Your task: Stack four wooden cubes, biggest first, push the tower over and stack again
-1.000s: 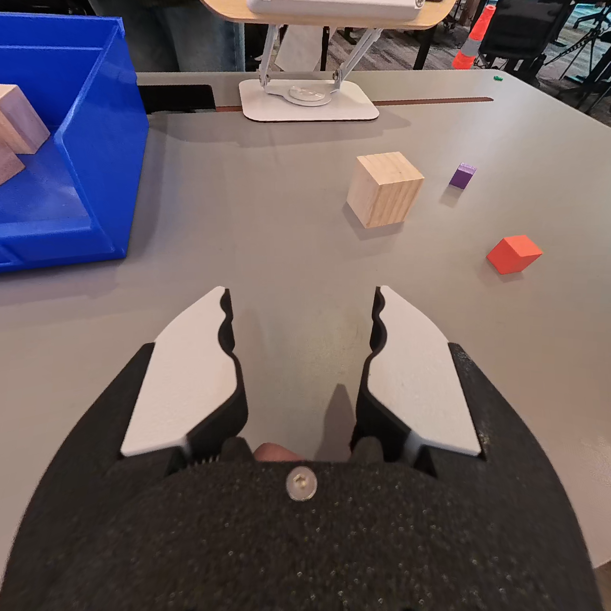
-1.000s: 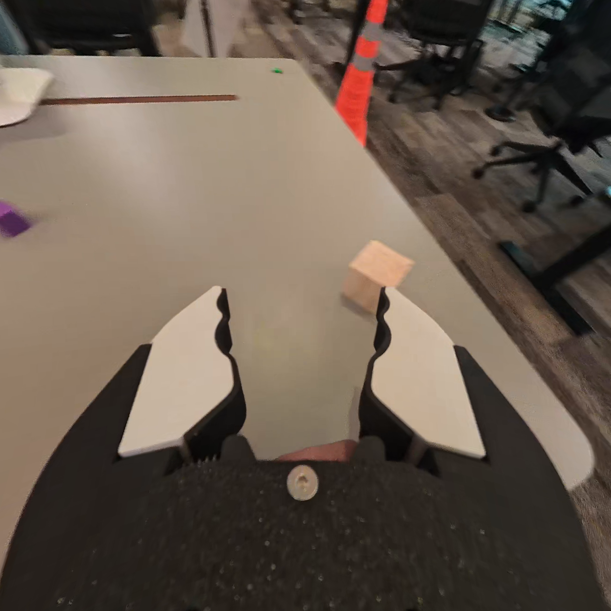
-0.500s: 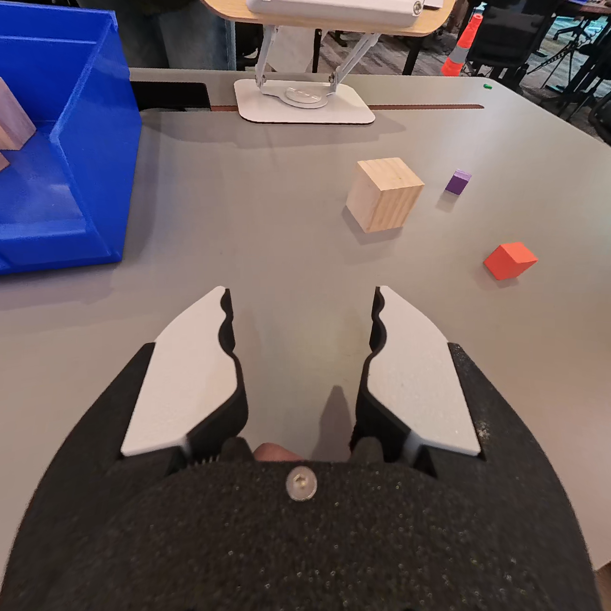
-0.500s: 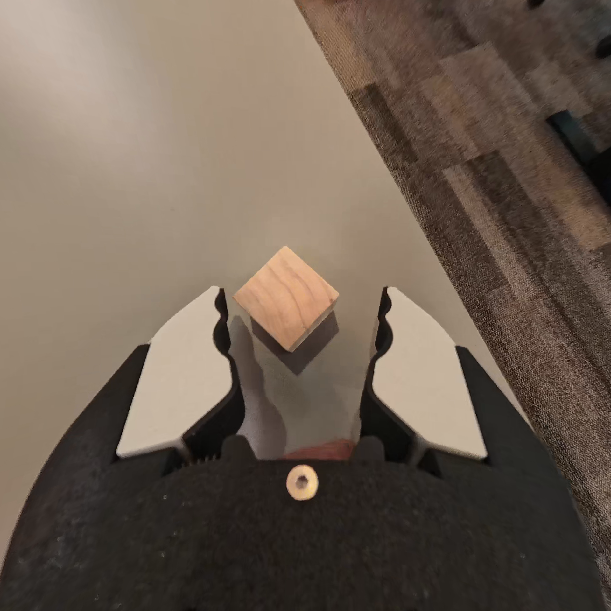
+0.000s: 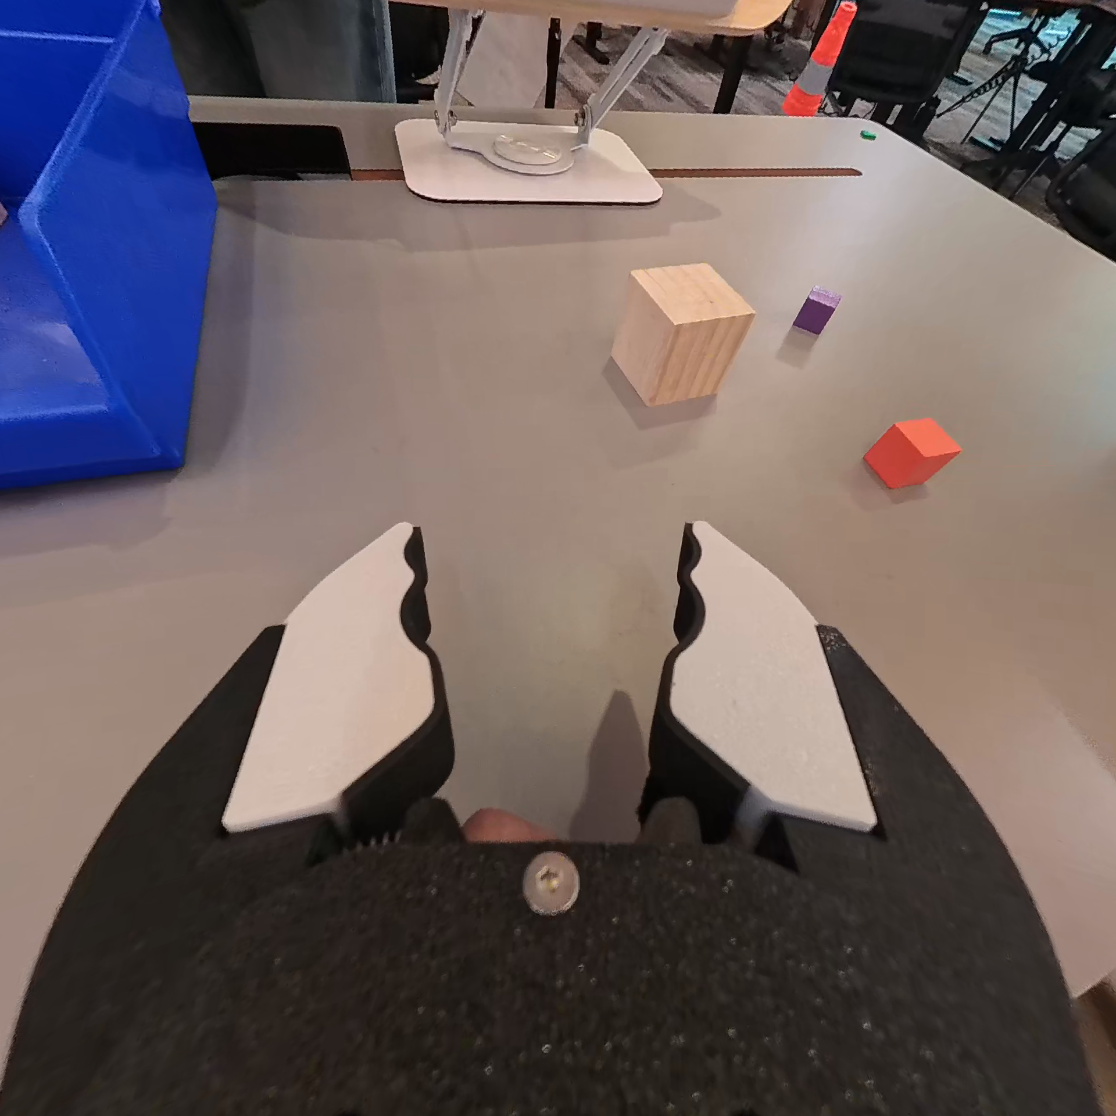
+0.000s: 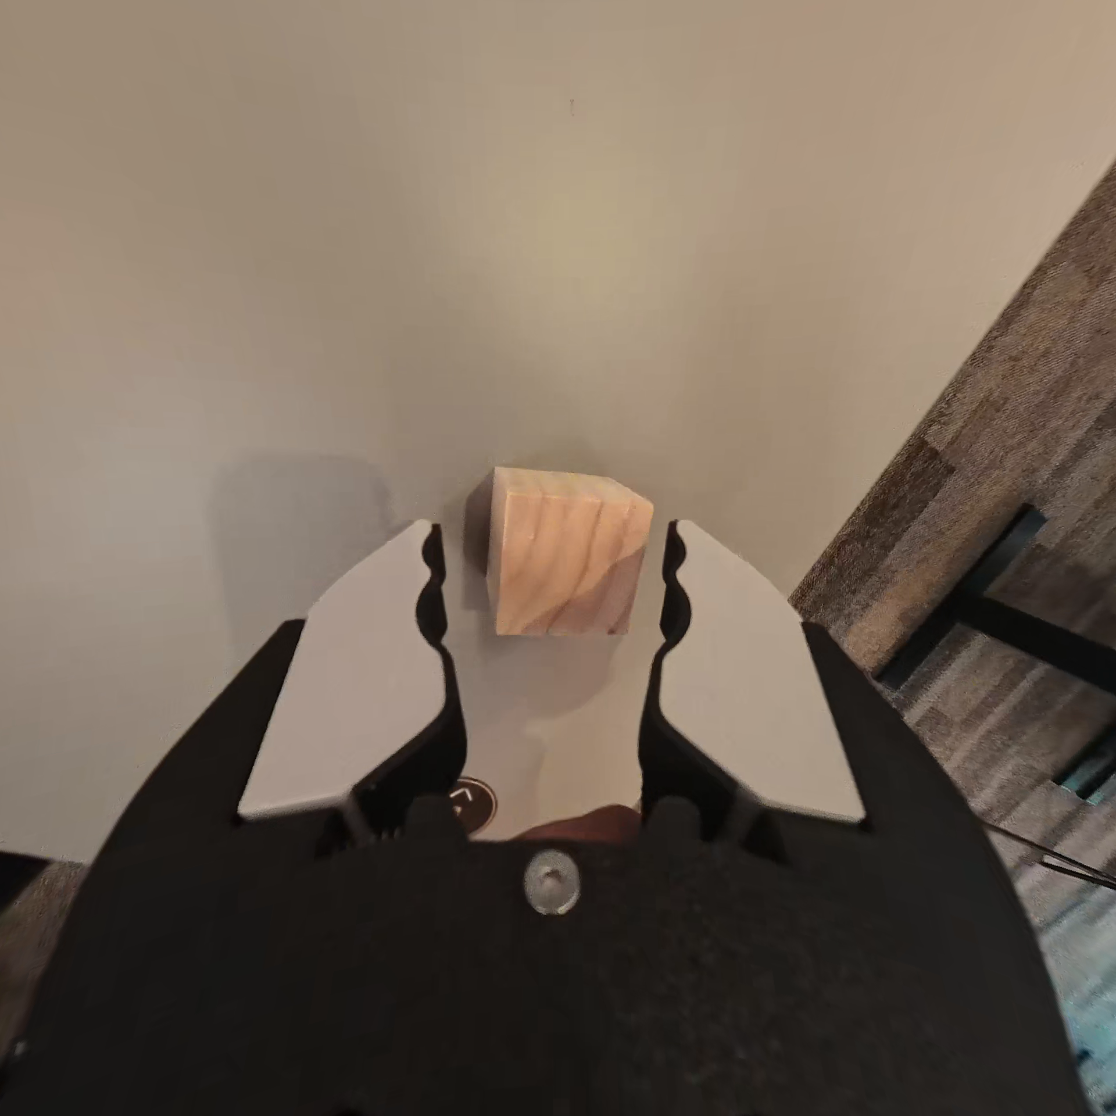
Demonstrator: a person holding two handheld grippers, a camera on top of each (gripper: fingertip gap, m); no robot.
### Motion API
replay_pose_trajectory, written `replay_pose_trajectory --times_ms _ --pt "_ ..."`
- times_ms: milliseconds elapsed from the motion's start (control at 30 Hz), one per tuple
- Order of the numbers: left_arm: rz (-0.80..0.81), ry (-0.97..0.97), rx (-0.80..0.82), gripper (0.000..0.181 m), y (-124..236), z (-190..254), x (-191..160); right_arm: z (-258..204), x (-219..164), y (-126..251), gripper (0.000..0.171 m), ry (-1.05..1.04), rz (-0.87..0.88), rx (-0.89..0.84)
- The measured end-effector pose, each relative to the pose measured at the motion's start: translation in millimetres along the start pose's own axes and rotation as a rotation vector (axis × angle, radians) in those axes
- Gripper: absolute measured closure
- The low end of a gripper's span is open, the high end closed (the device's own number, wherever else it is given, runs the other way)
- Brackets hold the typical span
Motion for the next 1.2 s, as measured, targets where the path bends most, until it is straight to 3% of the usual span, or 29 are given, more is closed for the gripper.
replay_pose_trajectory --times_ms 333,600,733,933,1200 --pt "0.001 -0.007 0.006 0.102 0.2 -1.1 0.6 6.5 -0.1 -9.2 0.124 -0.075 -0.081 0.091" --pt "-0.004 -0.01 -0.001 0.103 -0.2 -0.2 -0.8 8.7 5.1 -5.5 0.125 -0.082 -0.03 0.023" --pt "-0.003 -0.015 0.004 0.103 -0.2 -0.5 0.6 -1.9 12.2 26.2 0.125 -0.131 0.142 -0.137" --pt "0.052 -0.031 -0.01 0.105 2.2 0.8 2.5 -63.7 21.6 77.1 0.125 -0.268 0.542 -0.351" --pt "0.095 -0.034 -0.002 0.109 7.4 1.1 1.9 -126.1 15.2 67.8 0.126 -0.492 0.801 -0.417"
Point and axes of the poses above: each gripper's, where its closed fingertips meet, y back along the fingers, x out of its top, z = x × y across the jaws, the point moved 9 cm from there along y, back along the fingers, and after that the axes turned 4 degrees about -z, right-handed, at the moved point
